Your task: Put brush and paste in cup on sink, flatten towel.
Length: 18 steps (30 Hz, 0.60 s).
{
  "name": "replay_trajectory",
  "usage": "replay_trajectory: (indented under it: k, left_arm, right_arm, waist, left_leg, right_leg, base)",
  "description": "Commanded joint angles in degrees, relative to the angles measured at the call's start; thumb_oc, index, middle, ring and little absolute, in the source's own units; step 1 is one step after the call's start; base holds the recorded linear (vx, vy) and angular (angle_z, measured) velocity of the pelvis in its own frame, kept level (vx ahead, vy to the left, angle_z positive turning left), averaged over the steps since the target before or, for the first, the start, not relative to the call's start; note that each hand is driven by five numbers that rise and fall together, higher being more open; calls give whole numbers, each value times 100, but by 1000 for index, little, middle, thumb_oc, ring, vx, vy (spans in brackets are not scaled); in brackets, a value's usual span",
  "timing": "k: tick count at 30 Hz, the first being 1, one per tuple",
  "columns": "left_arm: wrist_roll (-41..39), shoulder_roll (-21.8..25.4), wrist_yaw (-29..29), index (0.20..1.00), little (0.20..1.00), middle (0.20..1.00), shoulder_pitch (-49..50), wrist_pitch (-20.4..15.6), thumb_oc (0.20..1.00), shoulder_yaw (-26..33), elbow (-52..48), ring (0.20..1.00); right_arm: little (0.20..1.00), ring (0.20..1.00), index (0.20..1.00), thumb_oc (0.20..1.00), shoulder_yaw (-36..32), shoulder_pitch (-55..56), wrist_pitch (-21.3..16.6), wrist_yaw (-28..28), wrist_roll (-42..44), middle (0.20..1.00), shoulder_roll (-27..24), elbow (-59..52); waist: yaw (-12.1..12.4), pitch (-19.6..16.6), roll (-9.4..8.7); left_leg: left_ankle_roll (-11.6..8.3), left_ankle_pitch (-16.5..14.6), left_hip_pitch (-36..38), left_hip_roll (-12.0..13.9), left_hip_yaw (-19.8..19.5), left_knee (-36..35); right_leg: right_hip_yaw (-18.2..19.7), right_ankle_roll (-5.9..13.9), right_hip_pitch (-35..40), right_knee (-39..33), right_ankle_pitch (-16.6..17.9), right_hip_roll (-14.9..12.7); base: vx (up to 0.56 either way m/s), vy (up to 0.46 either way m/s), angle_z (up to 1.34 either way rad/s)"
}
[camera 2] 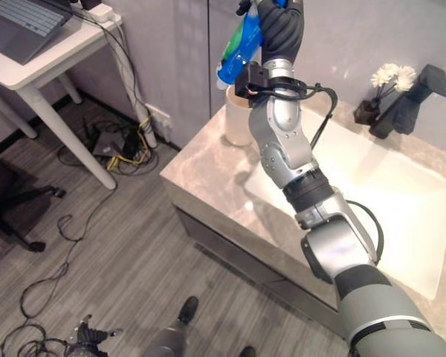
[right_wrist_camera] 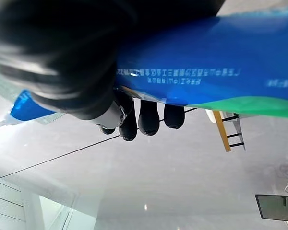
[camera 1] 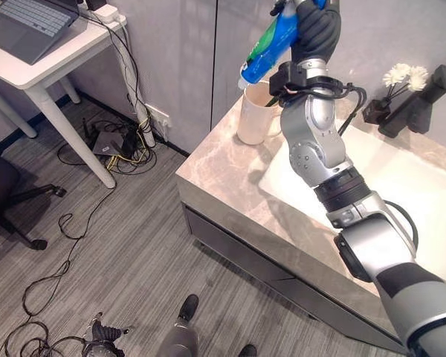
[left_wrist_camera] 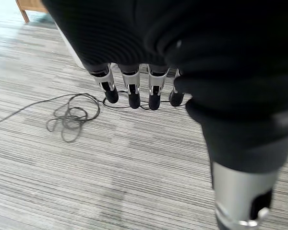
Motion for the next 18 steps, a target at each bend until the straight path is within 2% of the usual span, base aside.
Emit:
replay_trajectory:
  k: [1,10,12,18]
  left_arm:
    - [-116,248,167,1000,1000,1000,-218,-98,1000,-163,284,1000]
    - [-120,254,220,1000,1000,1000,-352,-164,1000,-285,159,1000]
    - [-81,256,228,1000,1000,1000,-359,-183,1000,-326,113,1000]
    - [-67,227,223,1000,1000,1000,-375,-174,1000,-361,151,1000]
  right_arm:
    - [200,200,200,200,2,-726,-218,-3,-285,200,-407,41]
    - [200,200,200,200,130,-847,-157,-16,-439,200,-568,121]
    - [200,200,200,200,289,-920,-95,-34,-636,200,-815,167]
    - [200,200,200,200,207,-825,-145,11,-506,200,-799,164]
  waist:
    - [187,142,-284]
    - [159,209,-342]
    - [98,173,-363]
    - [19,128,-343]
  left_leg:
    - [-8,277,-120,-182,-82,-272]
    - [1,284,-188,-198,-70,-272]
    - [4,274,-187,-205,-52,-272]
    - [15,251,-133,-200,-22,-272]
  right_leg:
    - [-124,495,532,-9,1195,-833]
    - [-105,503,467,-9,1232,-837]
    - [-77,520,452,-9,1257,-834]
    - [-45,516,453,-9,1262,-840]
  base:
    - [0,0,0]
    - [-1,0,0]
    - [0,0,0]
    - [6,5,-4]
